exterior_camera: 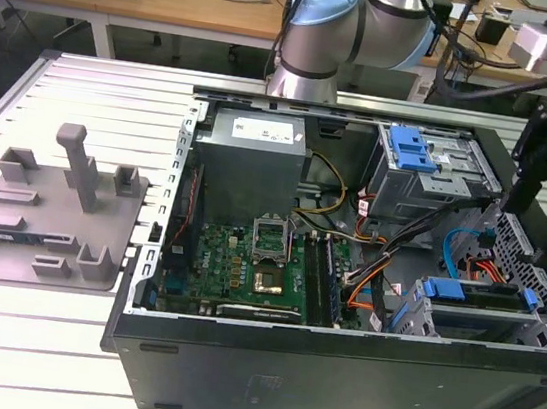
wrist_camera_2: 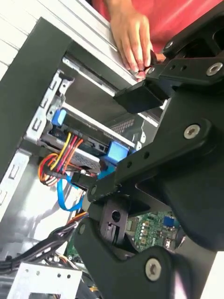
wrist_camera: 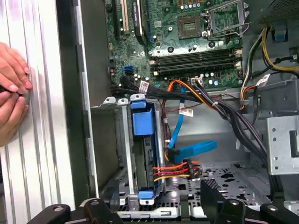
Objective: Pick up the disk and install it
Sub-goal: 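Insert the second disk wire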
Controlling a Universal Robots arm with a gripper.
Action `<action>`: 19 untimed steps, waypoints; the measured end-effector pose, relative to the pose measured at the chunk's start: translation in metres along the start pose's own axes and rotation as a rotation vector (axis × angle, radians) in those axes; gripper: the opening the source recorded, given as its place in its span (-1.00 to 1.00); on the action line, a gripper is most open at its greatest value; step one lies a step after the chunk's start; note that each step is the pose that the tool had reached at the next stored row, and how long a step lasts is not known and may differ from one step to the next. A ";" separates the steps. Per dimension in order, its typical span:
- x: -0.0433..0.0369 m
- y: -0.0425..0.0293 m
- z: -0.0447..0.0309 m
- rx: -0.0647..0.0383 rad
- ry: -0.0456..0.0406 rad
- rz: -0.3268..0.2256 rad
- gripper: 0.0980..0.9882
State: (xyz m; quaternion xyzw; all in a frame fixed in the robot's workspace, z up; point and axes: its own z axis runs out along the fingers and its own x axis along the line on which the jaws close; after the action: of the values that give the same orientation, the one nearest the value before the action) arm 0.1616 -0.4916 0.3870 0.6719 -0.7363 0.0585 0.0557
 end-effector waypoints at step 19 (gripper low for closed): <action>-0.0689 0.0256 0.0089 0.025 0.3096 0.000 -0.54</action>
State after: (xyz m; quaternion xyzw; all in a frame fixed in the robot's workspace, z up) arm 0.1424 -0.4230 0.3669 0.6556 -0.7180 0.1706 0.1601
